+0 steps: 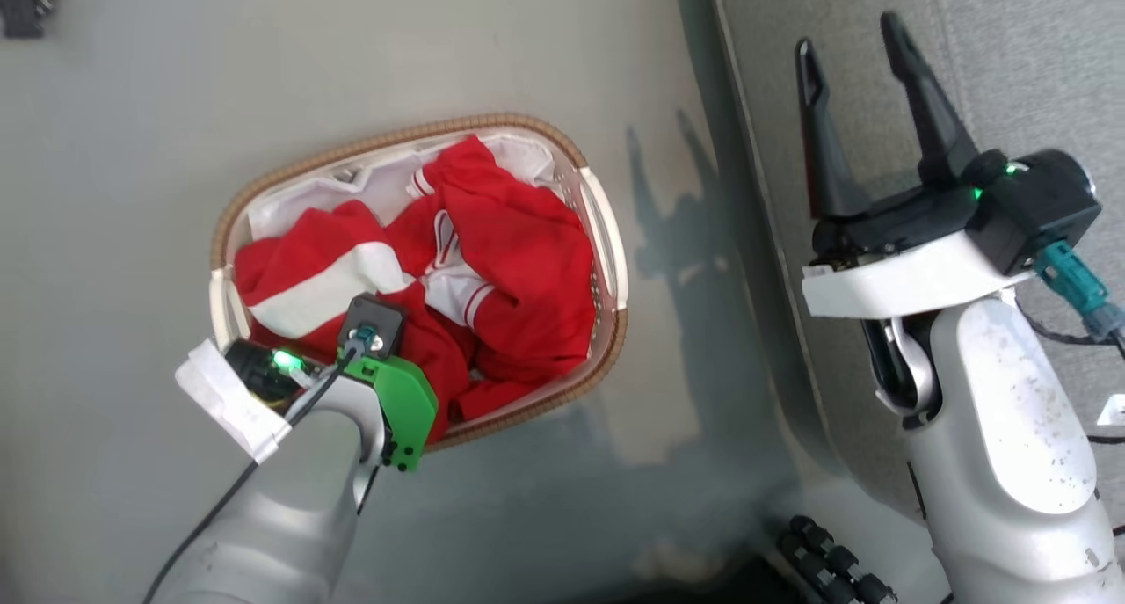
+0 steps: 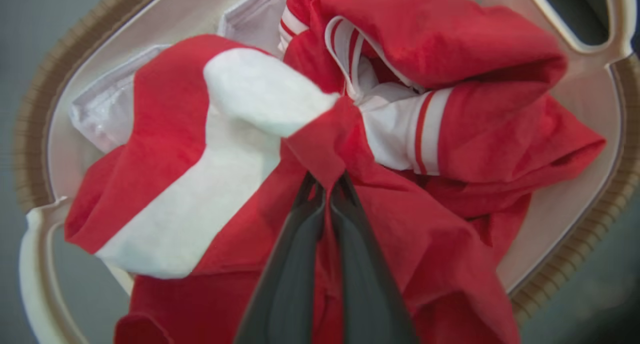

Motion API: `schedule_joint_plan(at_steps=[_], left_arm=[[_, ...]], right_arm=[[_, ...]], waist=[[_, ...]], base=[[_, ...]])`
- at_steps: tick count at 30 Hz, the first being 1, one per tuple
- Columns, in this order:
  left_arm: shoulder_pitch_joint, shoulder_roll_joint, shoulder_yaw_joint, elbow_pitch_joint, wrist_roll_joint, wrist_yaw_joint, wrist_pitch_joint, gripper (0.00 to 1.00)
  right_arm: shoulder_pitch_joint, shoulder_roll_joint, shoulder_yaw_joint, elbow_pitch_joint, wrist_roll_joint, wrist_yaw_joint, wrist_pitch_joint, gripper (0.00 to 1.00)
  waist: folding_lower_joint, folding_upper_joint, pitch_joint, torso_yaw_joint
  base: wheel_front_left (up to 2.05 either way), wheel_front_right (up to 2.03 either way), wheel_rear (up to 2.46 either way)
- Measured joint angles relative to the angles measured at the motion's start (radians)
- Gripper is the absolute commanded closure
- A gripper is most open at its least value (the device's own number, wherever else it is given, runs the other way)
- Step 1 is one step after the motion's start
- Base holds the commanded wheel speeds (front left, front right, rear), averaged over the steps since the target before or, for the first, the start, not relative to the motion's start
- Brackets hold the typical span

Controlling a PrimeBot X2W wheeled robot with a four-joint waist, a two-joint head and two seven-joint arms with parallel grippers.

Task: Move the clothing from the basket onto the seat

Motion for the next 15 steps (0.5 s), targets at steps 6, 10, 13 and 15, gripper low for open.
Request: schedule_joint_plan(at_steps=[6, 10, 13, 15], left_arm=[[0.09, -0.012, 0.023, -0.104, -0.027, 0.009, -0.003, 1.0], [0.167, -0.013, 0.04, -0.182, -0.033, 0.018, -0.004, 1.0], [0.228, -0.014, 0.061, -0.263, -0.036, 0.027, -0.004, 1.0], [0.253, -0.014, 0.07, -0.303, -0.035, 0.029, -0.004, 1.0]], right_arm=[[0.059, 0.0, -0.003, 0.047, -0.01, 0.0, 0.0, 0.0], [0.106, 0.0, -0.003, 0.074, -0.013, 0.0, 0.0, 0.0], [0.146, 0.0, 0.0, 0.092, -0.013, 0.0, 0.0, 0.0], [0.167, 0.0, -0.002, 0.1, -0.012, 0.0, 0.0, 0.0]], waist=[[0.0, 0.0, -0.111, 0.015], [0.0, 0.0, -0.193, 0.029], [0.0, 0.0, -0.277, 0.044], [0.0, 0.0, -0.315, 0.051]], base=[[0.0, 0.0, 0.0], [0.0, 0.0, 0.0], [0.0, 0.0, 0.0], [0.0, 0.0, 0.0]])
